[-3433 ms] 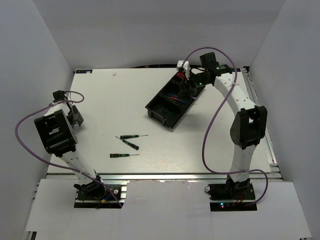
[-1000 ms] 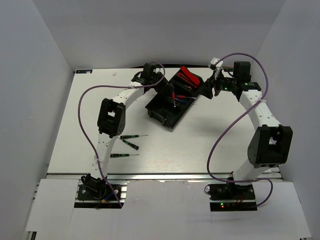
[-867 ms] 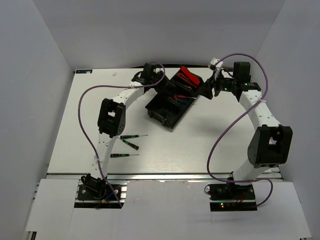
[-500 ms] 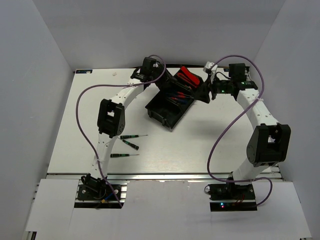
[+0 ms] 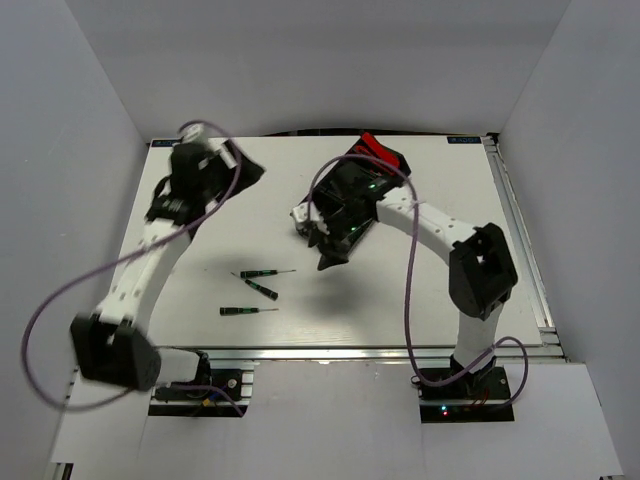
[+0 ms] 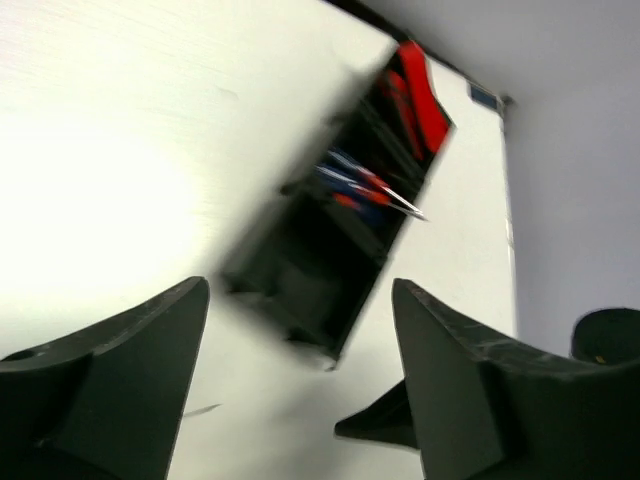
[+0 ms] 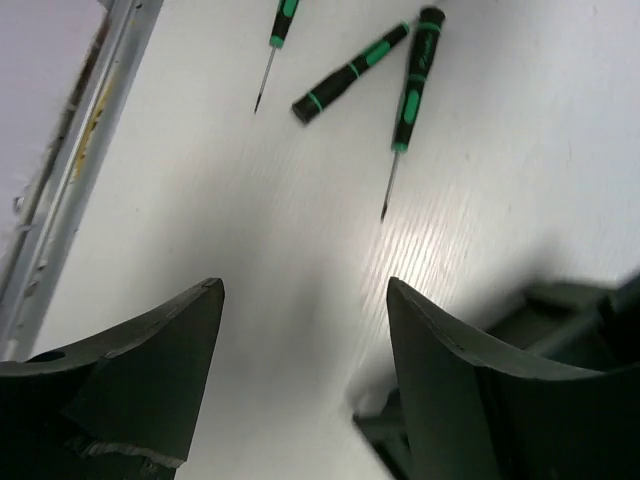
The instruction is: Sort the tools into containers
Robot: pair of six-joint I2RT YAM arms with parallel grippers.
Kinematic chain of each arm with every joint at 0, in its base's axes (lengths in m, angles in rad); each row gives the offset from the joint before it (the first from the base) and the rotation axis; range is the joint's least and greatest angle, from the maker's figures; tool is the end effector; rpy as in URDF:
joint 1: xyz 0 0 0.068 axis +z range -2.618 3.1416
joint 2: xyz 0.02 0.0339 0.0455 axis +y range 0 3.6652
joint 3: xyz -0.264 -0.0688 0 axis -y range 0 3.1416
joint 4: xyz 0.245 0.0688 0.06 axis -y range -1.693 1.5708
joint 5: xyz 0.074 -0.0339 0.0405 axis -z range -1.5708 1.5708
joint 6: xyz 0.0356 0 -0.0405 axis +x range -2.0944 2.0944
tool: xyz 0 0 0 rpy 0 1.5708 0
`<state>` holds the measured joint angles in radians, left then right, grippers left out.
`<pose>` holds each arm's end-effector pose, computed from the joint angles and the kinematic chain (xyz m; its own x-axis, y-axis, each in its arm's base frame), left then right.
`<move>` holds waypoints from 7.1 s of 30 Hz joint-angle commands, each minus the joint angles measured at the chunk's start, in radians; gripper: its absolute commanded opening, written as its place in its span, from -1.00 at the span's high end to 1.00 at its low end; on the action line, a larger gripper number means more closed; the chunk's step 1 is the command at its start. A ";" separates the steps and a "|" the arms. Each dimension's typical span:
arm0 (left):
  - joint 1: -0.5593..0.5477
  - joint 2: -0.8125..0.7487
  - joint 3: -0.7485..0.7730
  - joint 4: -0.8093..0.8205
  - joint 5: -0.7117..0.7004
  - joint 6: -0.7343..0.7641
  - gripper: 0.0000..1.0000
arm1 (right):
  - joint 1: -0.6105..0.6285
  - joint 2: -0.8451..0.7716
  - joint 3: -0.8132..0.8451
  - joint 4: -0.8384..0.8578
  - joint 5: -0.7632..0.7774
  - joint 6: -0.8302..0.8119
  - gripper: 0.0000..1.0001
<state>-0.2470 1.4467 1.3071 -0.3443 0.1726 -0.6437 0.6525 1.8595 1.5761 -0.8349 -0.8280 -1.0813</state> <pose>0.3232 -0.0878 0.3501 -0.5939 -0.4600 -0.6601 0.0398 0.8026 -0.5952 0.2940 0.2577 0.2675 0.2523 -0.5585 -0.7902 -0.9441 -0.3212 -0.0744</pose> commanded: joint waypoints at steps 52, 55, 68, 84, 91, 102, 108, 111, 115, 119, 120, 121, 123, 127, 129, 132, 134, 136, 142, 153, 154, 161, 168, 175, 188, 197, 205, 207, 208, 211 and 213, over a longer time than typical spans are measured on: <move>0.061 -0.965 -0.793 -0.642 -0.187 -0.918 -0.75 | 0.254 0.311 0.239 0.599 0.238 0.467 1.00; 0.061 -0.876 -0.812 -0.604 -0.151 -0.925 -0.53 | 0.228 0.209 0.199 0.614 0.187 0.566 1.00; 0.061 -0.634 -0.832 -0.466 -0.087 -0.872 -0.42 | 0.046 -0.140 -0.200 0.763 0.599 0.764 1.00; 0.063 -0.582 -0.876 -0.430 -0.067 -0.861 -0.36 | -0.030 0.061 -0.136 0.772 0.719 0.778 0.68; 0.063 -0.533 -0.881 -0.437 -0.079 -0.856 -0.26 | -0.053 -0.008 -0.114 0.715 0.586 0.750 -0.16; 0.063 -0.304 -0.822 -0.386 -0.127 -0.833 -0.06 | -0.108 -0.141 -0.133 0.574 0.207 0.577 -0.47; 0.061 -0.206 -0.790 -0.377 -0.121 -0.797 0.34 | -0.113 -0.184 -0.165 0.568 0.167 0.570 -0.51; 0.063 -0.209 -0.798 -0.386 -0.096 -0.795 0.67 | -0.116 -0.198 -0.174 0.569 0.158 0.572 -0.51; 0.063 -0.267 -0.807 -0.441 -0.082 -0.814 0.95 | -0.129 -0.210 -0.177 0.576 0.145 0.580 -0.52; 0.061 -0.365 -0.783 -0.531 -0.088 -0.826 1.00 | -0.139 -0.217 -0.180 0.589 0.132 0.590 -0.52; 0.063 -0.405 -0.755 -0.541 -0.091 -0.817 1.00 | -0.140 -0.218 -0.180 0.589 0.129 0.592 -0.52; 0.063 -0.422 -0.738 -0.545 -0.091 -0.809 1.00 | -0.142 -0.220 -0.180 0.591 0.127 0.593 -0.52; 0.063 -0.442 -0.673 -0.544 -0.088 -0.772 1.00 | -0.148 -0.223 -0.179 0.594 0.119 0.595 -0.52; 0.061 -0.395 -0.583 -0.329 0.026 -0.640 1.00 | -0.166 -0.224 -0.172 0.594 0.101 0.598 -0.52; 0.058 -0.359 -0.565 -0.195 0.149 -0.599 1.00 | -0.175 -0.226 -0.169 0.591 0.090 0.592 -0.52; 0.032 -0.252 -0.526 0.017 0.241 -0.582 1.00 | -0.200 -0.232 -0.169 0.588 0.078 0.589 -0.51; -0.006 -0.148 -0.454 0.125 0.264 -0.568 1.00 | -0.220 -0.243 -0.171 0.588 0.078 0.589 -0.51; -0.037 -0.077 -0.378 0.209 0.297 -0.560 1.00 | -0.238 -0.255 -0.180 0.588 0.078 0.586 -0.51; -0.139 0.188 -0.156 0.255 0.344 -0.493 1.00 | -0.281 -0.301 -0.226 0.589 0.081 0.584 -0.51; -0.155 0.385 0.003 0.163 0.320 -0.429 0.40 | -0.307 -0.347 -0.295 0.596 0.064 0.586 -0.51; -0.155 0.391 0.010 0.162 0.323 -0.430 0.27 | -0.307 -0.345 -0.298 0.597 0.061 0.586 -0.51; -0.156 0.411 0.050 0.145 0.317 -0.425 -0.11 | -0.307 -0.338 -0.300 0.583 0.003 0.577 -0.59; -0.147 0.350 0.110 0.113 0.283 -0.327 -0.06 | -0.272 -0.321 -0.278 0.492 -0.169 0.451 -0.55; -0.052 0.063 -0.001 0.018 0.111 -0.104 -0.16 | -0.053 -0.224 -0.217 0.251 -0.116 0.118 -0.54; 0.100 -0.497 -0.371 -0.145 -0.097 0.035 -0.69 | 0.318 0.075 -0.099 0.471 0.297 0.208 -0.55; 0.101 -0.623 -0.371 -0.234 -0.208 0.062 -0.75 | 0.371 0.316 0.108 0.496 0.412 0.317 -0.52; 0.101 -0.663 -0.365 -0.266 -0.274 0.070 -0.83 | 0.387 0.336 0.036 0.505 0.457 0.314 -0.32; 0.101 -0.654 -0.356 -0.266 -0.277 0.075 -0.84 | 0.392 0.334 0.027 0.508 0.466 0.313 -0.18; 0.100 -0.645 -0.355 -0.266 -0.280 0.078 -0.84 | 0.394 0.333 0.019 0.507 0.466 0.310 -0.13; 0.100 -0.623 -0.344 -0.259 -0.278 0.082 -0.84 | 0.395 0.329 0.007 0.496 0.466 0.301 0.06; 0.101 -0.615 -0.336 -0.254 -0.277 0.084 -0.84 | 0.395 0.323 -0.001 0.484 0.457 0.288 0.17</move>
<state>-0.1459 0.8253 0.9276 -0.5987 -0.0879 -0.5781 1.0416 2.1948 1.6112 -0.3321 -0.3958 -0.7692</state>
